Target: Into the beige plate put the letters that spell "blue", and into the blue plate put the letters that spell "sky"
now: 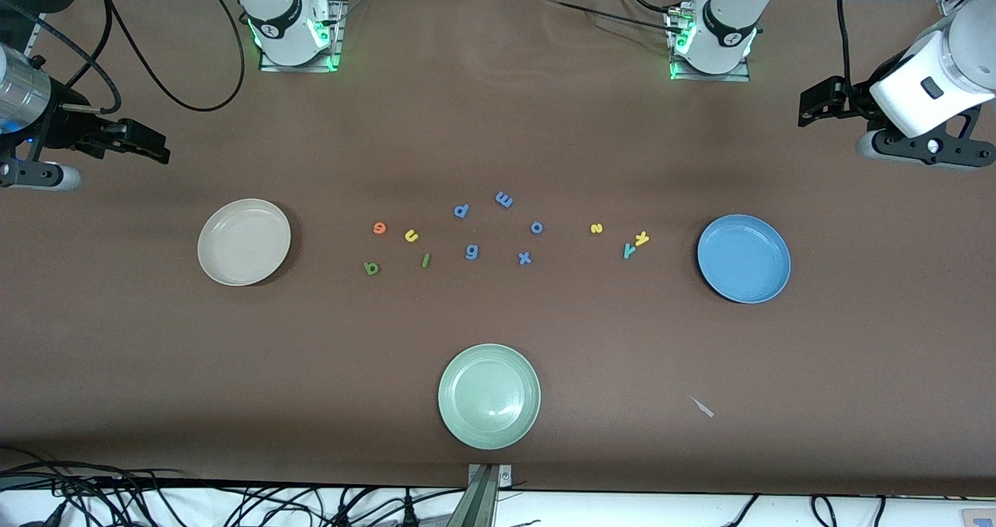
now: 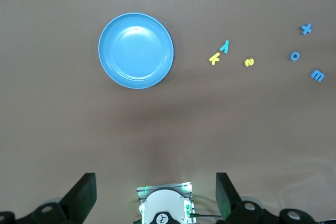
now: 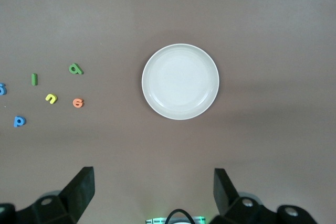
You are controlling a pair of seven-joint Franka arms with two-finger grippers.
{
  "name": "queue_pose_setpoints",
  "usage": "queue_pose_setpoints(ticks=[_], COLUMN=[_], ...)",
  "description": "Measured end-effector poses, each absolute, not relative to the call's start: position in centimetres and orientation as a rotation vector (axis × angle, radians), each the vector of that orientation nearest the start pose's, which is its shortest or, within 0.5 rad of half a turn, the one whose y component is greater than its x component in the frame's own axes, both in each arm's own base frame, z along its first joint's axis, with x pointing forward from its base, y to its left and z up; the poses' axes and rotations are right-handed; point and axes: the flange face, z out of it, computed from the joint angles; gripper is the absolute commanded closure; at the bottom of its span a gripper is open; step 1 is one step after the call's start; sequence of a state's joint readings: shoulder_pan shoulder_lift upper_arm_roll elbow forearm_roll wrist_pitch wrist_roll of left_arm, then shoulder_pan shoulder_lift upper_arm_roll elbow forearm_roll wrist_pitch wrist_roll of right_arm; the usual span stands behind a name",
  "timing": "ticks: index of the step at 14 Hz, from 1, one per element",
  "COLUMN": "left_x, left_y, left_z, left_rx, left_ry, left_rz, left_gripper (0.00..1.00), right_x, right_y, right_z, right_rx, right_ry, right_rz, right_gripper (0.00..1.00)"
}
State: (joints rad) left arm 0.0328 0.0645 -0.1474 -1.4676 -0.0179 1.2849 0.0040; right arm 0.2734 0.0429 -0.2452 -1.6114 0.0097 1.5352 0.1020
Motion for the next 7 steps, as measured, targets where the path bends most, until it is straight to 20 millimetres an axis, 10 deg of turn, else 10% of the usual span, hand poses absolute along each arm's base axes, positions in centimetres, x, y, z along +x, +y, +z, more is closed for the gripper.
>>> queue_pose_setpoints(ticks=[7], left_x=[53.83], left_y=[-6.16], left_z=[61.53], left_rx=[-3.124], left_ry=[0.192], left_rz=[0.393], left_gripper=[0.0], right_x=[56.32], right_y=[1.96], right_z=[58.19], right_rx=[-3.143], right_ry=[0.119], right_rz=[0.135], right_gripper=[0.0])
